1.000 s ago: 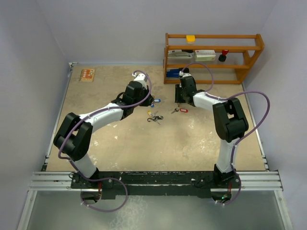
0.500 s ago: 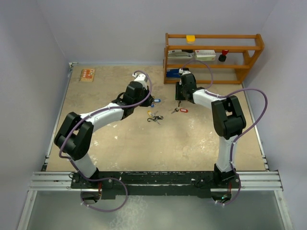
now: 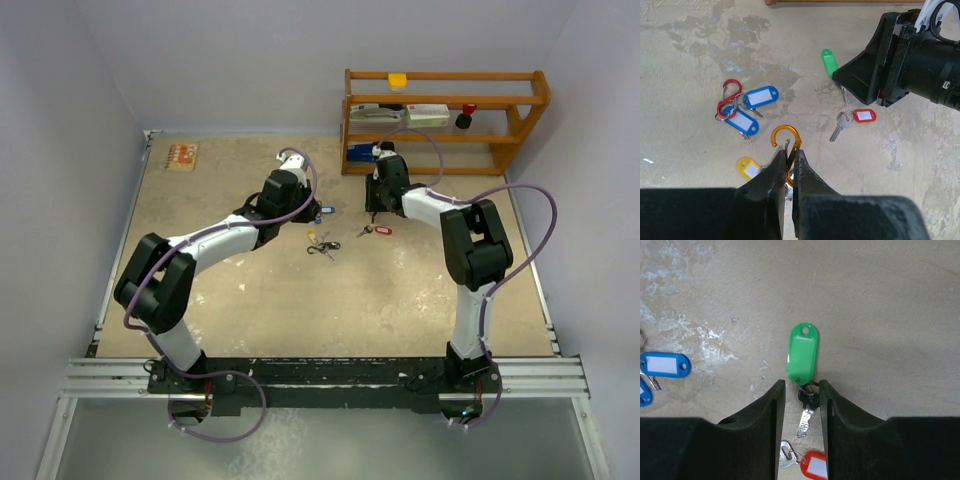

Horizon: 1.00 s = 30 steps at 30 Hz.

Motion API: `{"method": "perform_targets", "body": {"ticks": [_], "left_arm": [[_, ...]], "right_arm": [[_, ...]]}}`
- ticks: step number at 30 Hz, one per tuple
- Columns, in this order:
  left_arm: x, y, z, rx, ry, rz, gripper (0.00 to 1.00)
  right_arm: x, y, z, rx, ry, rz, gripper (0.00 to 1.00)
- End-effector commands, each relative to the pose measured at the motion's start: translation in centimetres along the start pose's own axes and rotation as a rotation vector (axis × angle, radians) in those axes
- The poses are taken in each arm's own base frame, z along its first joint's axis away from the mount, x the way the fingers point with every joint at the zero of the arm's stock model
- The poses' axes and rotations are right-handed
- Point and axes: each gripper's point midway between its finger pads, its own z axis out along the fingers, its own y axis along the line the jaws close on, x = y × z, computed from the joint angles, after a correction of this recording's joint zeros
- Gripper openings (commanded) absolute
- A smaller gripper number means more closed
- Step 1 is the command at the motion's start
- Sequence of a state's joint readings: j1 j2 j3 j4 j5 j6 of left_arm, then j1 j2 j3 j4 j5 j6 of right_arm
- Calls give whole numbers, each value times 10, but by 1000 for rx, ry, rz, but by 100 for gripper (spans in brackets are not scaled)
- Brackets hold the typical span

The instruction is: Put the keys on the keyring

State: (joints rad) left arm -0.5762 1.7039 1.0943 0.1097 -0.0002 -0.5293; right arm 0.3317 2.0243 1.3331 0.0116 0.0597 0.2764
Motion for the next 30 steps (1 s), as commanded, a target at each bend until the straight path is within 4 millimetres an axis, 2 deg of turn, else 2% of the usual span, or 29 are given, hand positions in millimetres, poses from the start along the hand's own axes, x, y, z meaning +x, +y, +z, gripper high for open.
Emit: {"method": "perform_targets", "body": {"ticks": [1,8,18,23,30], "left_arm": [[-26,-12,0,31,-68,25,0],[-26,-12,0,30,-67,25,0],[-26,-12,1,29,-66,25,0],[-25,-11,1,28,-64,25,0],[-25,-13,1,35,-64,23,0]], "right_arm": [[-9,0,-4,-11,-24,-6,35],[-9,0,-3,-5,-24,-9,30],[-9,-1,-3,-2,-25,-12,15],[-10,-4,-3,8,-26,-12,10],[-20,-7,-11,23,-60,-31,0]]}}
